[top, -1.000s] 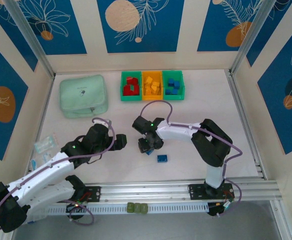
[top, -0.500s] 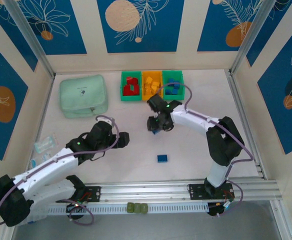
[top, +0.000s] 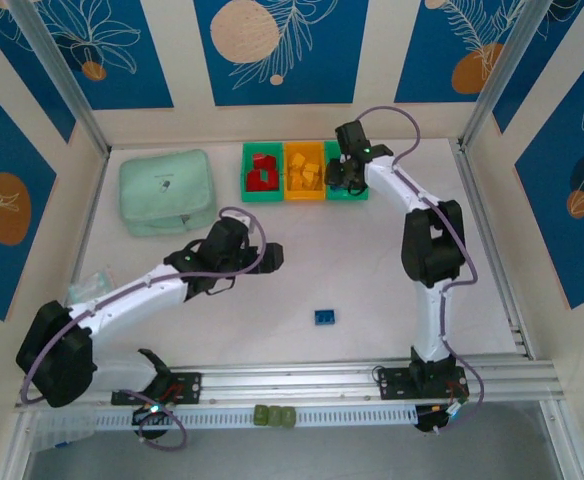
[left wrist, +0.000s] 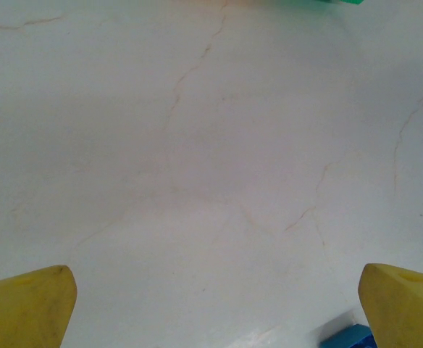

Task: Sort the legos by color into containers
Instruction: Place the lego in the container.

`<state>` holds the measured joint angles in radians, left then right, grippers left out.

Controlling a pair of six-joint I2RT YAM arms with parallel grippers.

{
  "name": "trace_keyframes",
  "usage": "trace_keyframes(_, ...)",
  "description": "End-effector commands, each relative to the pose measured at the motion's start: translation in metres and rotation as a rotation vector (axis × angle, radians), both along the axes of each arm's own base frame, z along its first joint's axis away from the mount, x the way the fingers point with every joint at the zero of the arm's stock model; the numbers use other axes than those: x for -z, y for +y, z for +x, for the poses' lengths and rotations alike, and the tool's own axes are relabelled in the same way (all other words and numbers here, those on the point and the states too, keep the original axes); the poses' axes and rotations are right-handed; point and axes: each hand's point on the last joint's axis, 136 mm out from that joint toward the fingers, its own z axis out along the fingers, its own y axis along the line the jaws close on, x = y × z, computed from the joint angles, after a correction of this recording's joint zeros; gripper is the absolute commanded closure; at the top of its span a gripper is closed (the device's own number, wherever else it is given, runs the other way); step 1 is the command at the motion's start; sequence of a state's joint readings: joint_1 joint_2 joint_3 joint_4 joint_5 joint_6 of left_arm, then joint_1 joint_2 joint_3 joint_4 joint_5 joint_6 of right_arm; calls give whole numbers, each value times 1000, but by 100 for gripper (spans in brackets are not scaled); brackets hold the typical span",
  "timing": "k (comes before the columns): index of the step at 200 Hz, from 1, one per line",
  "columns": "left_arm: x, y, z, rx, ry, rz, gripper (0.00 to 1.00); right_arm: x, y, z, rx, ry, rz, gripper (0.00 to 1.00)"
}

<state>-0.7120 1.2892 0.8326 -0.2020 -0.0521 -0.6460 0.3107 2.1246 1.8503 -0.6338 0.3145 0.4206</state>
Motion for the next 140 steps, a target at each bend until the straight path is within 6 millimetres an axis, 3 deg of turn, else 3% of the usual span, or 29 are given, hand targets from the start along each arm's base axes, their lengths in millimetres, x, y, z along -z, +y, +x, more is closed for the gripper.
trace_keyframes(1, -20, -11, 15, 19, -43, -45, 1, -4, -13, 26, 16, -23, -8, 52)
trace_keyframes(39, -19, -14, 22, 21, -29, -59, 1, -10, -20, 54, 33, -42, -39, 38)
trace_keyframes(69, -19, -11, 22, 20, -25, -61, 1, -28, -15, 51, 9, -67, -26, 33)
trace_keyframes(101, -23, -7, 19, 21, -27, -66, 1, -38, 0, 23, -34, -67, -3, 31)
trace_keyframes(140, -26, 4, 8, 27, -24, -50, 1, -38, 23, -35, -100, -31, 45, 29)
